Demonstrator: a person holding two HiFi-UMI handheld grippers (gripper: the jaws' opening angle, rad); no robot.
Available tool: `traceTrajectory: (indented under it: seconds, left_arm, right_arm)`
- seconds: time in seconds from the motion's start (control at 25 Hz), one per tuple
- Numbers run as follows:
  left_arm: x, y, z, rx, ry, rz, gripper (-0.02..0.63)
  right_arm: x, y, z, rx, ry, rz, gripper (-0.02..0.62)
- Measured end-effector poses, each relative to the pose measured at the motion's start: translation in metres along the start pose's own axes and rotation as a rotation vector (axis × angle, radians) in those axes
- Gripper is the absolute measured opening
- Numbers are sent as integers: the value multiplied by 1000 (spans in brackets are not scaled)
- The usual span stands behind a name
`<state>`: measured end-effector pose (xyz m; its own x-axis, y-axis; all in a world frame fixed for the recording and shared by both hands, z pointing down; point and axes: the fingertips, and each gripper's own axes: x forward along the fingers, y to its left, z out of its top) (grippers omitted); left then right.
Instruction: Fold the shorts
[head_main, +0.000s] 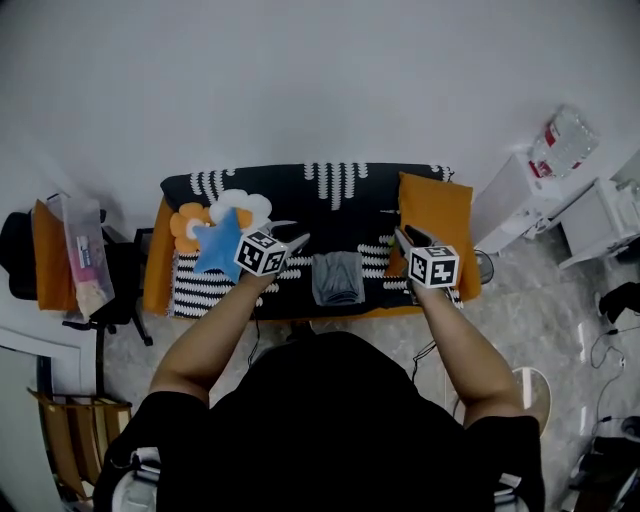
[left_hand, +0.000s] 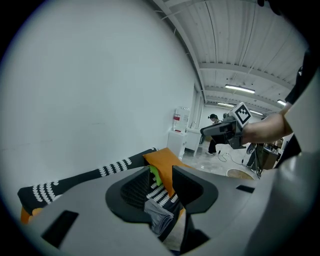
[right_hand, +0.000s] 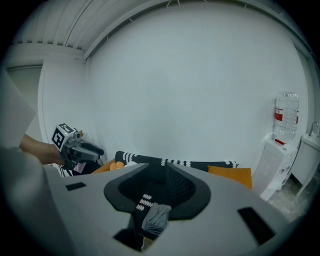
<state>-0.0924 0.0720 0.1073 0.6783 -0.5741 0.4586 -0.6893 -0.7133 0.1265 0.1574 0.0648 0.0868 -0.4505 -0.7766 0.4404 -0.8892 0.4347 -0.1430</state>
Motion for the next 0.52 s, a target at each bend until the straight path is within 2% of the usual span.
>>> traceTrajectory:
  seconds: [0.52]
  left_arm:
    - [-11, -13, -1, -5, -11, 29, 156]
  right_arm:
    - [-16, -5, -2, 10, -26, 7, 106]
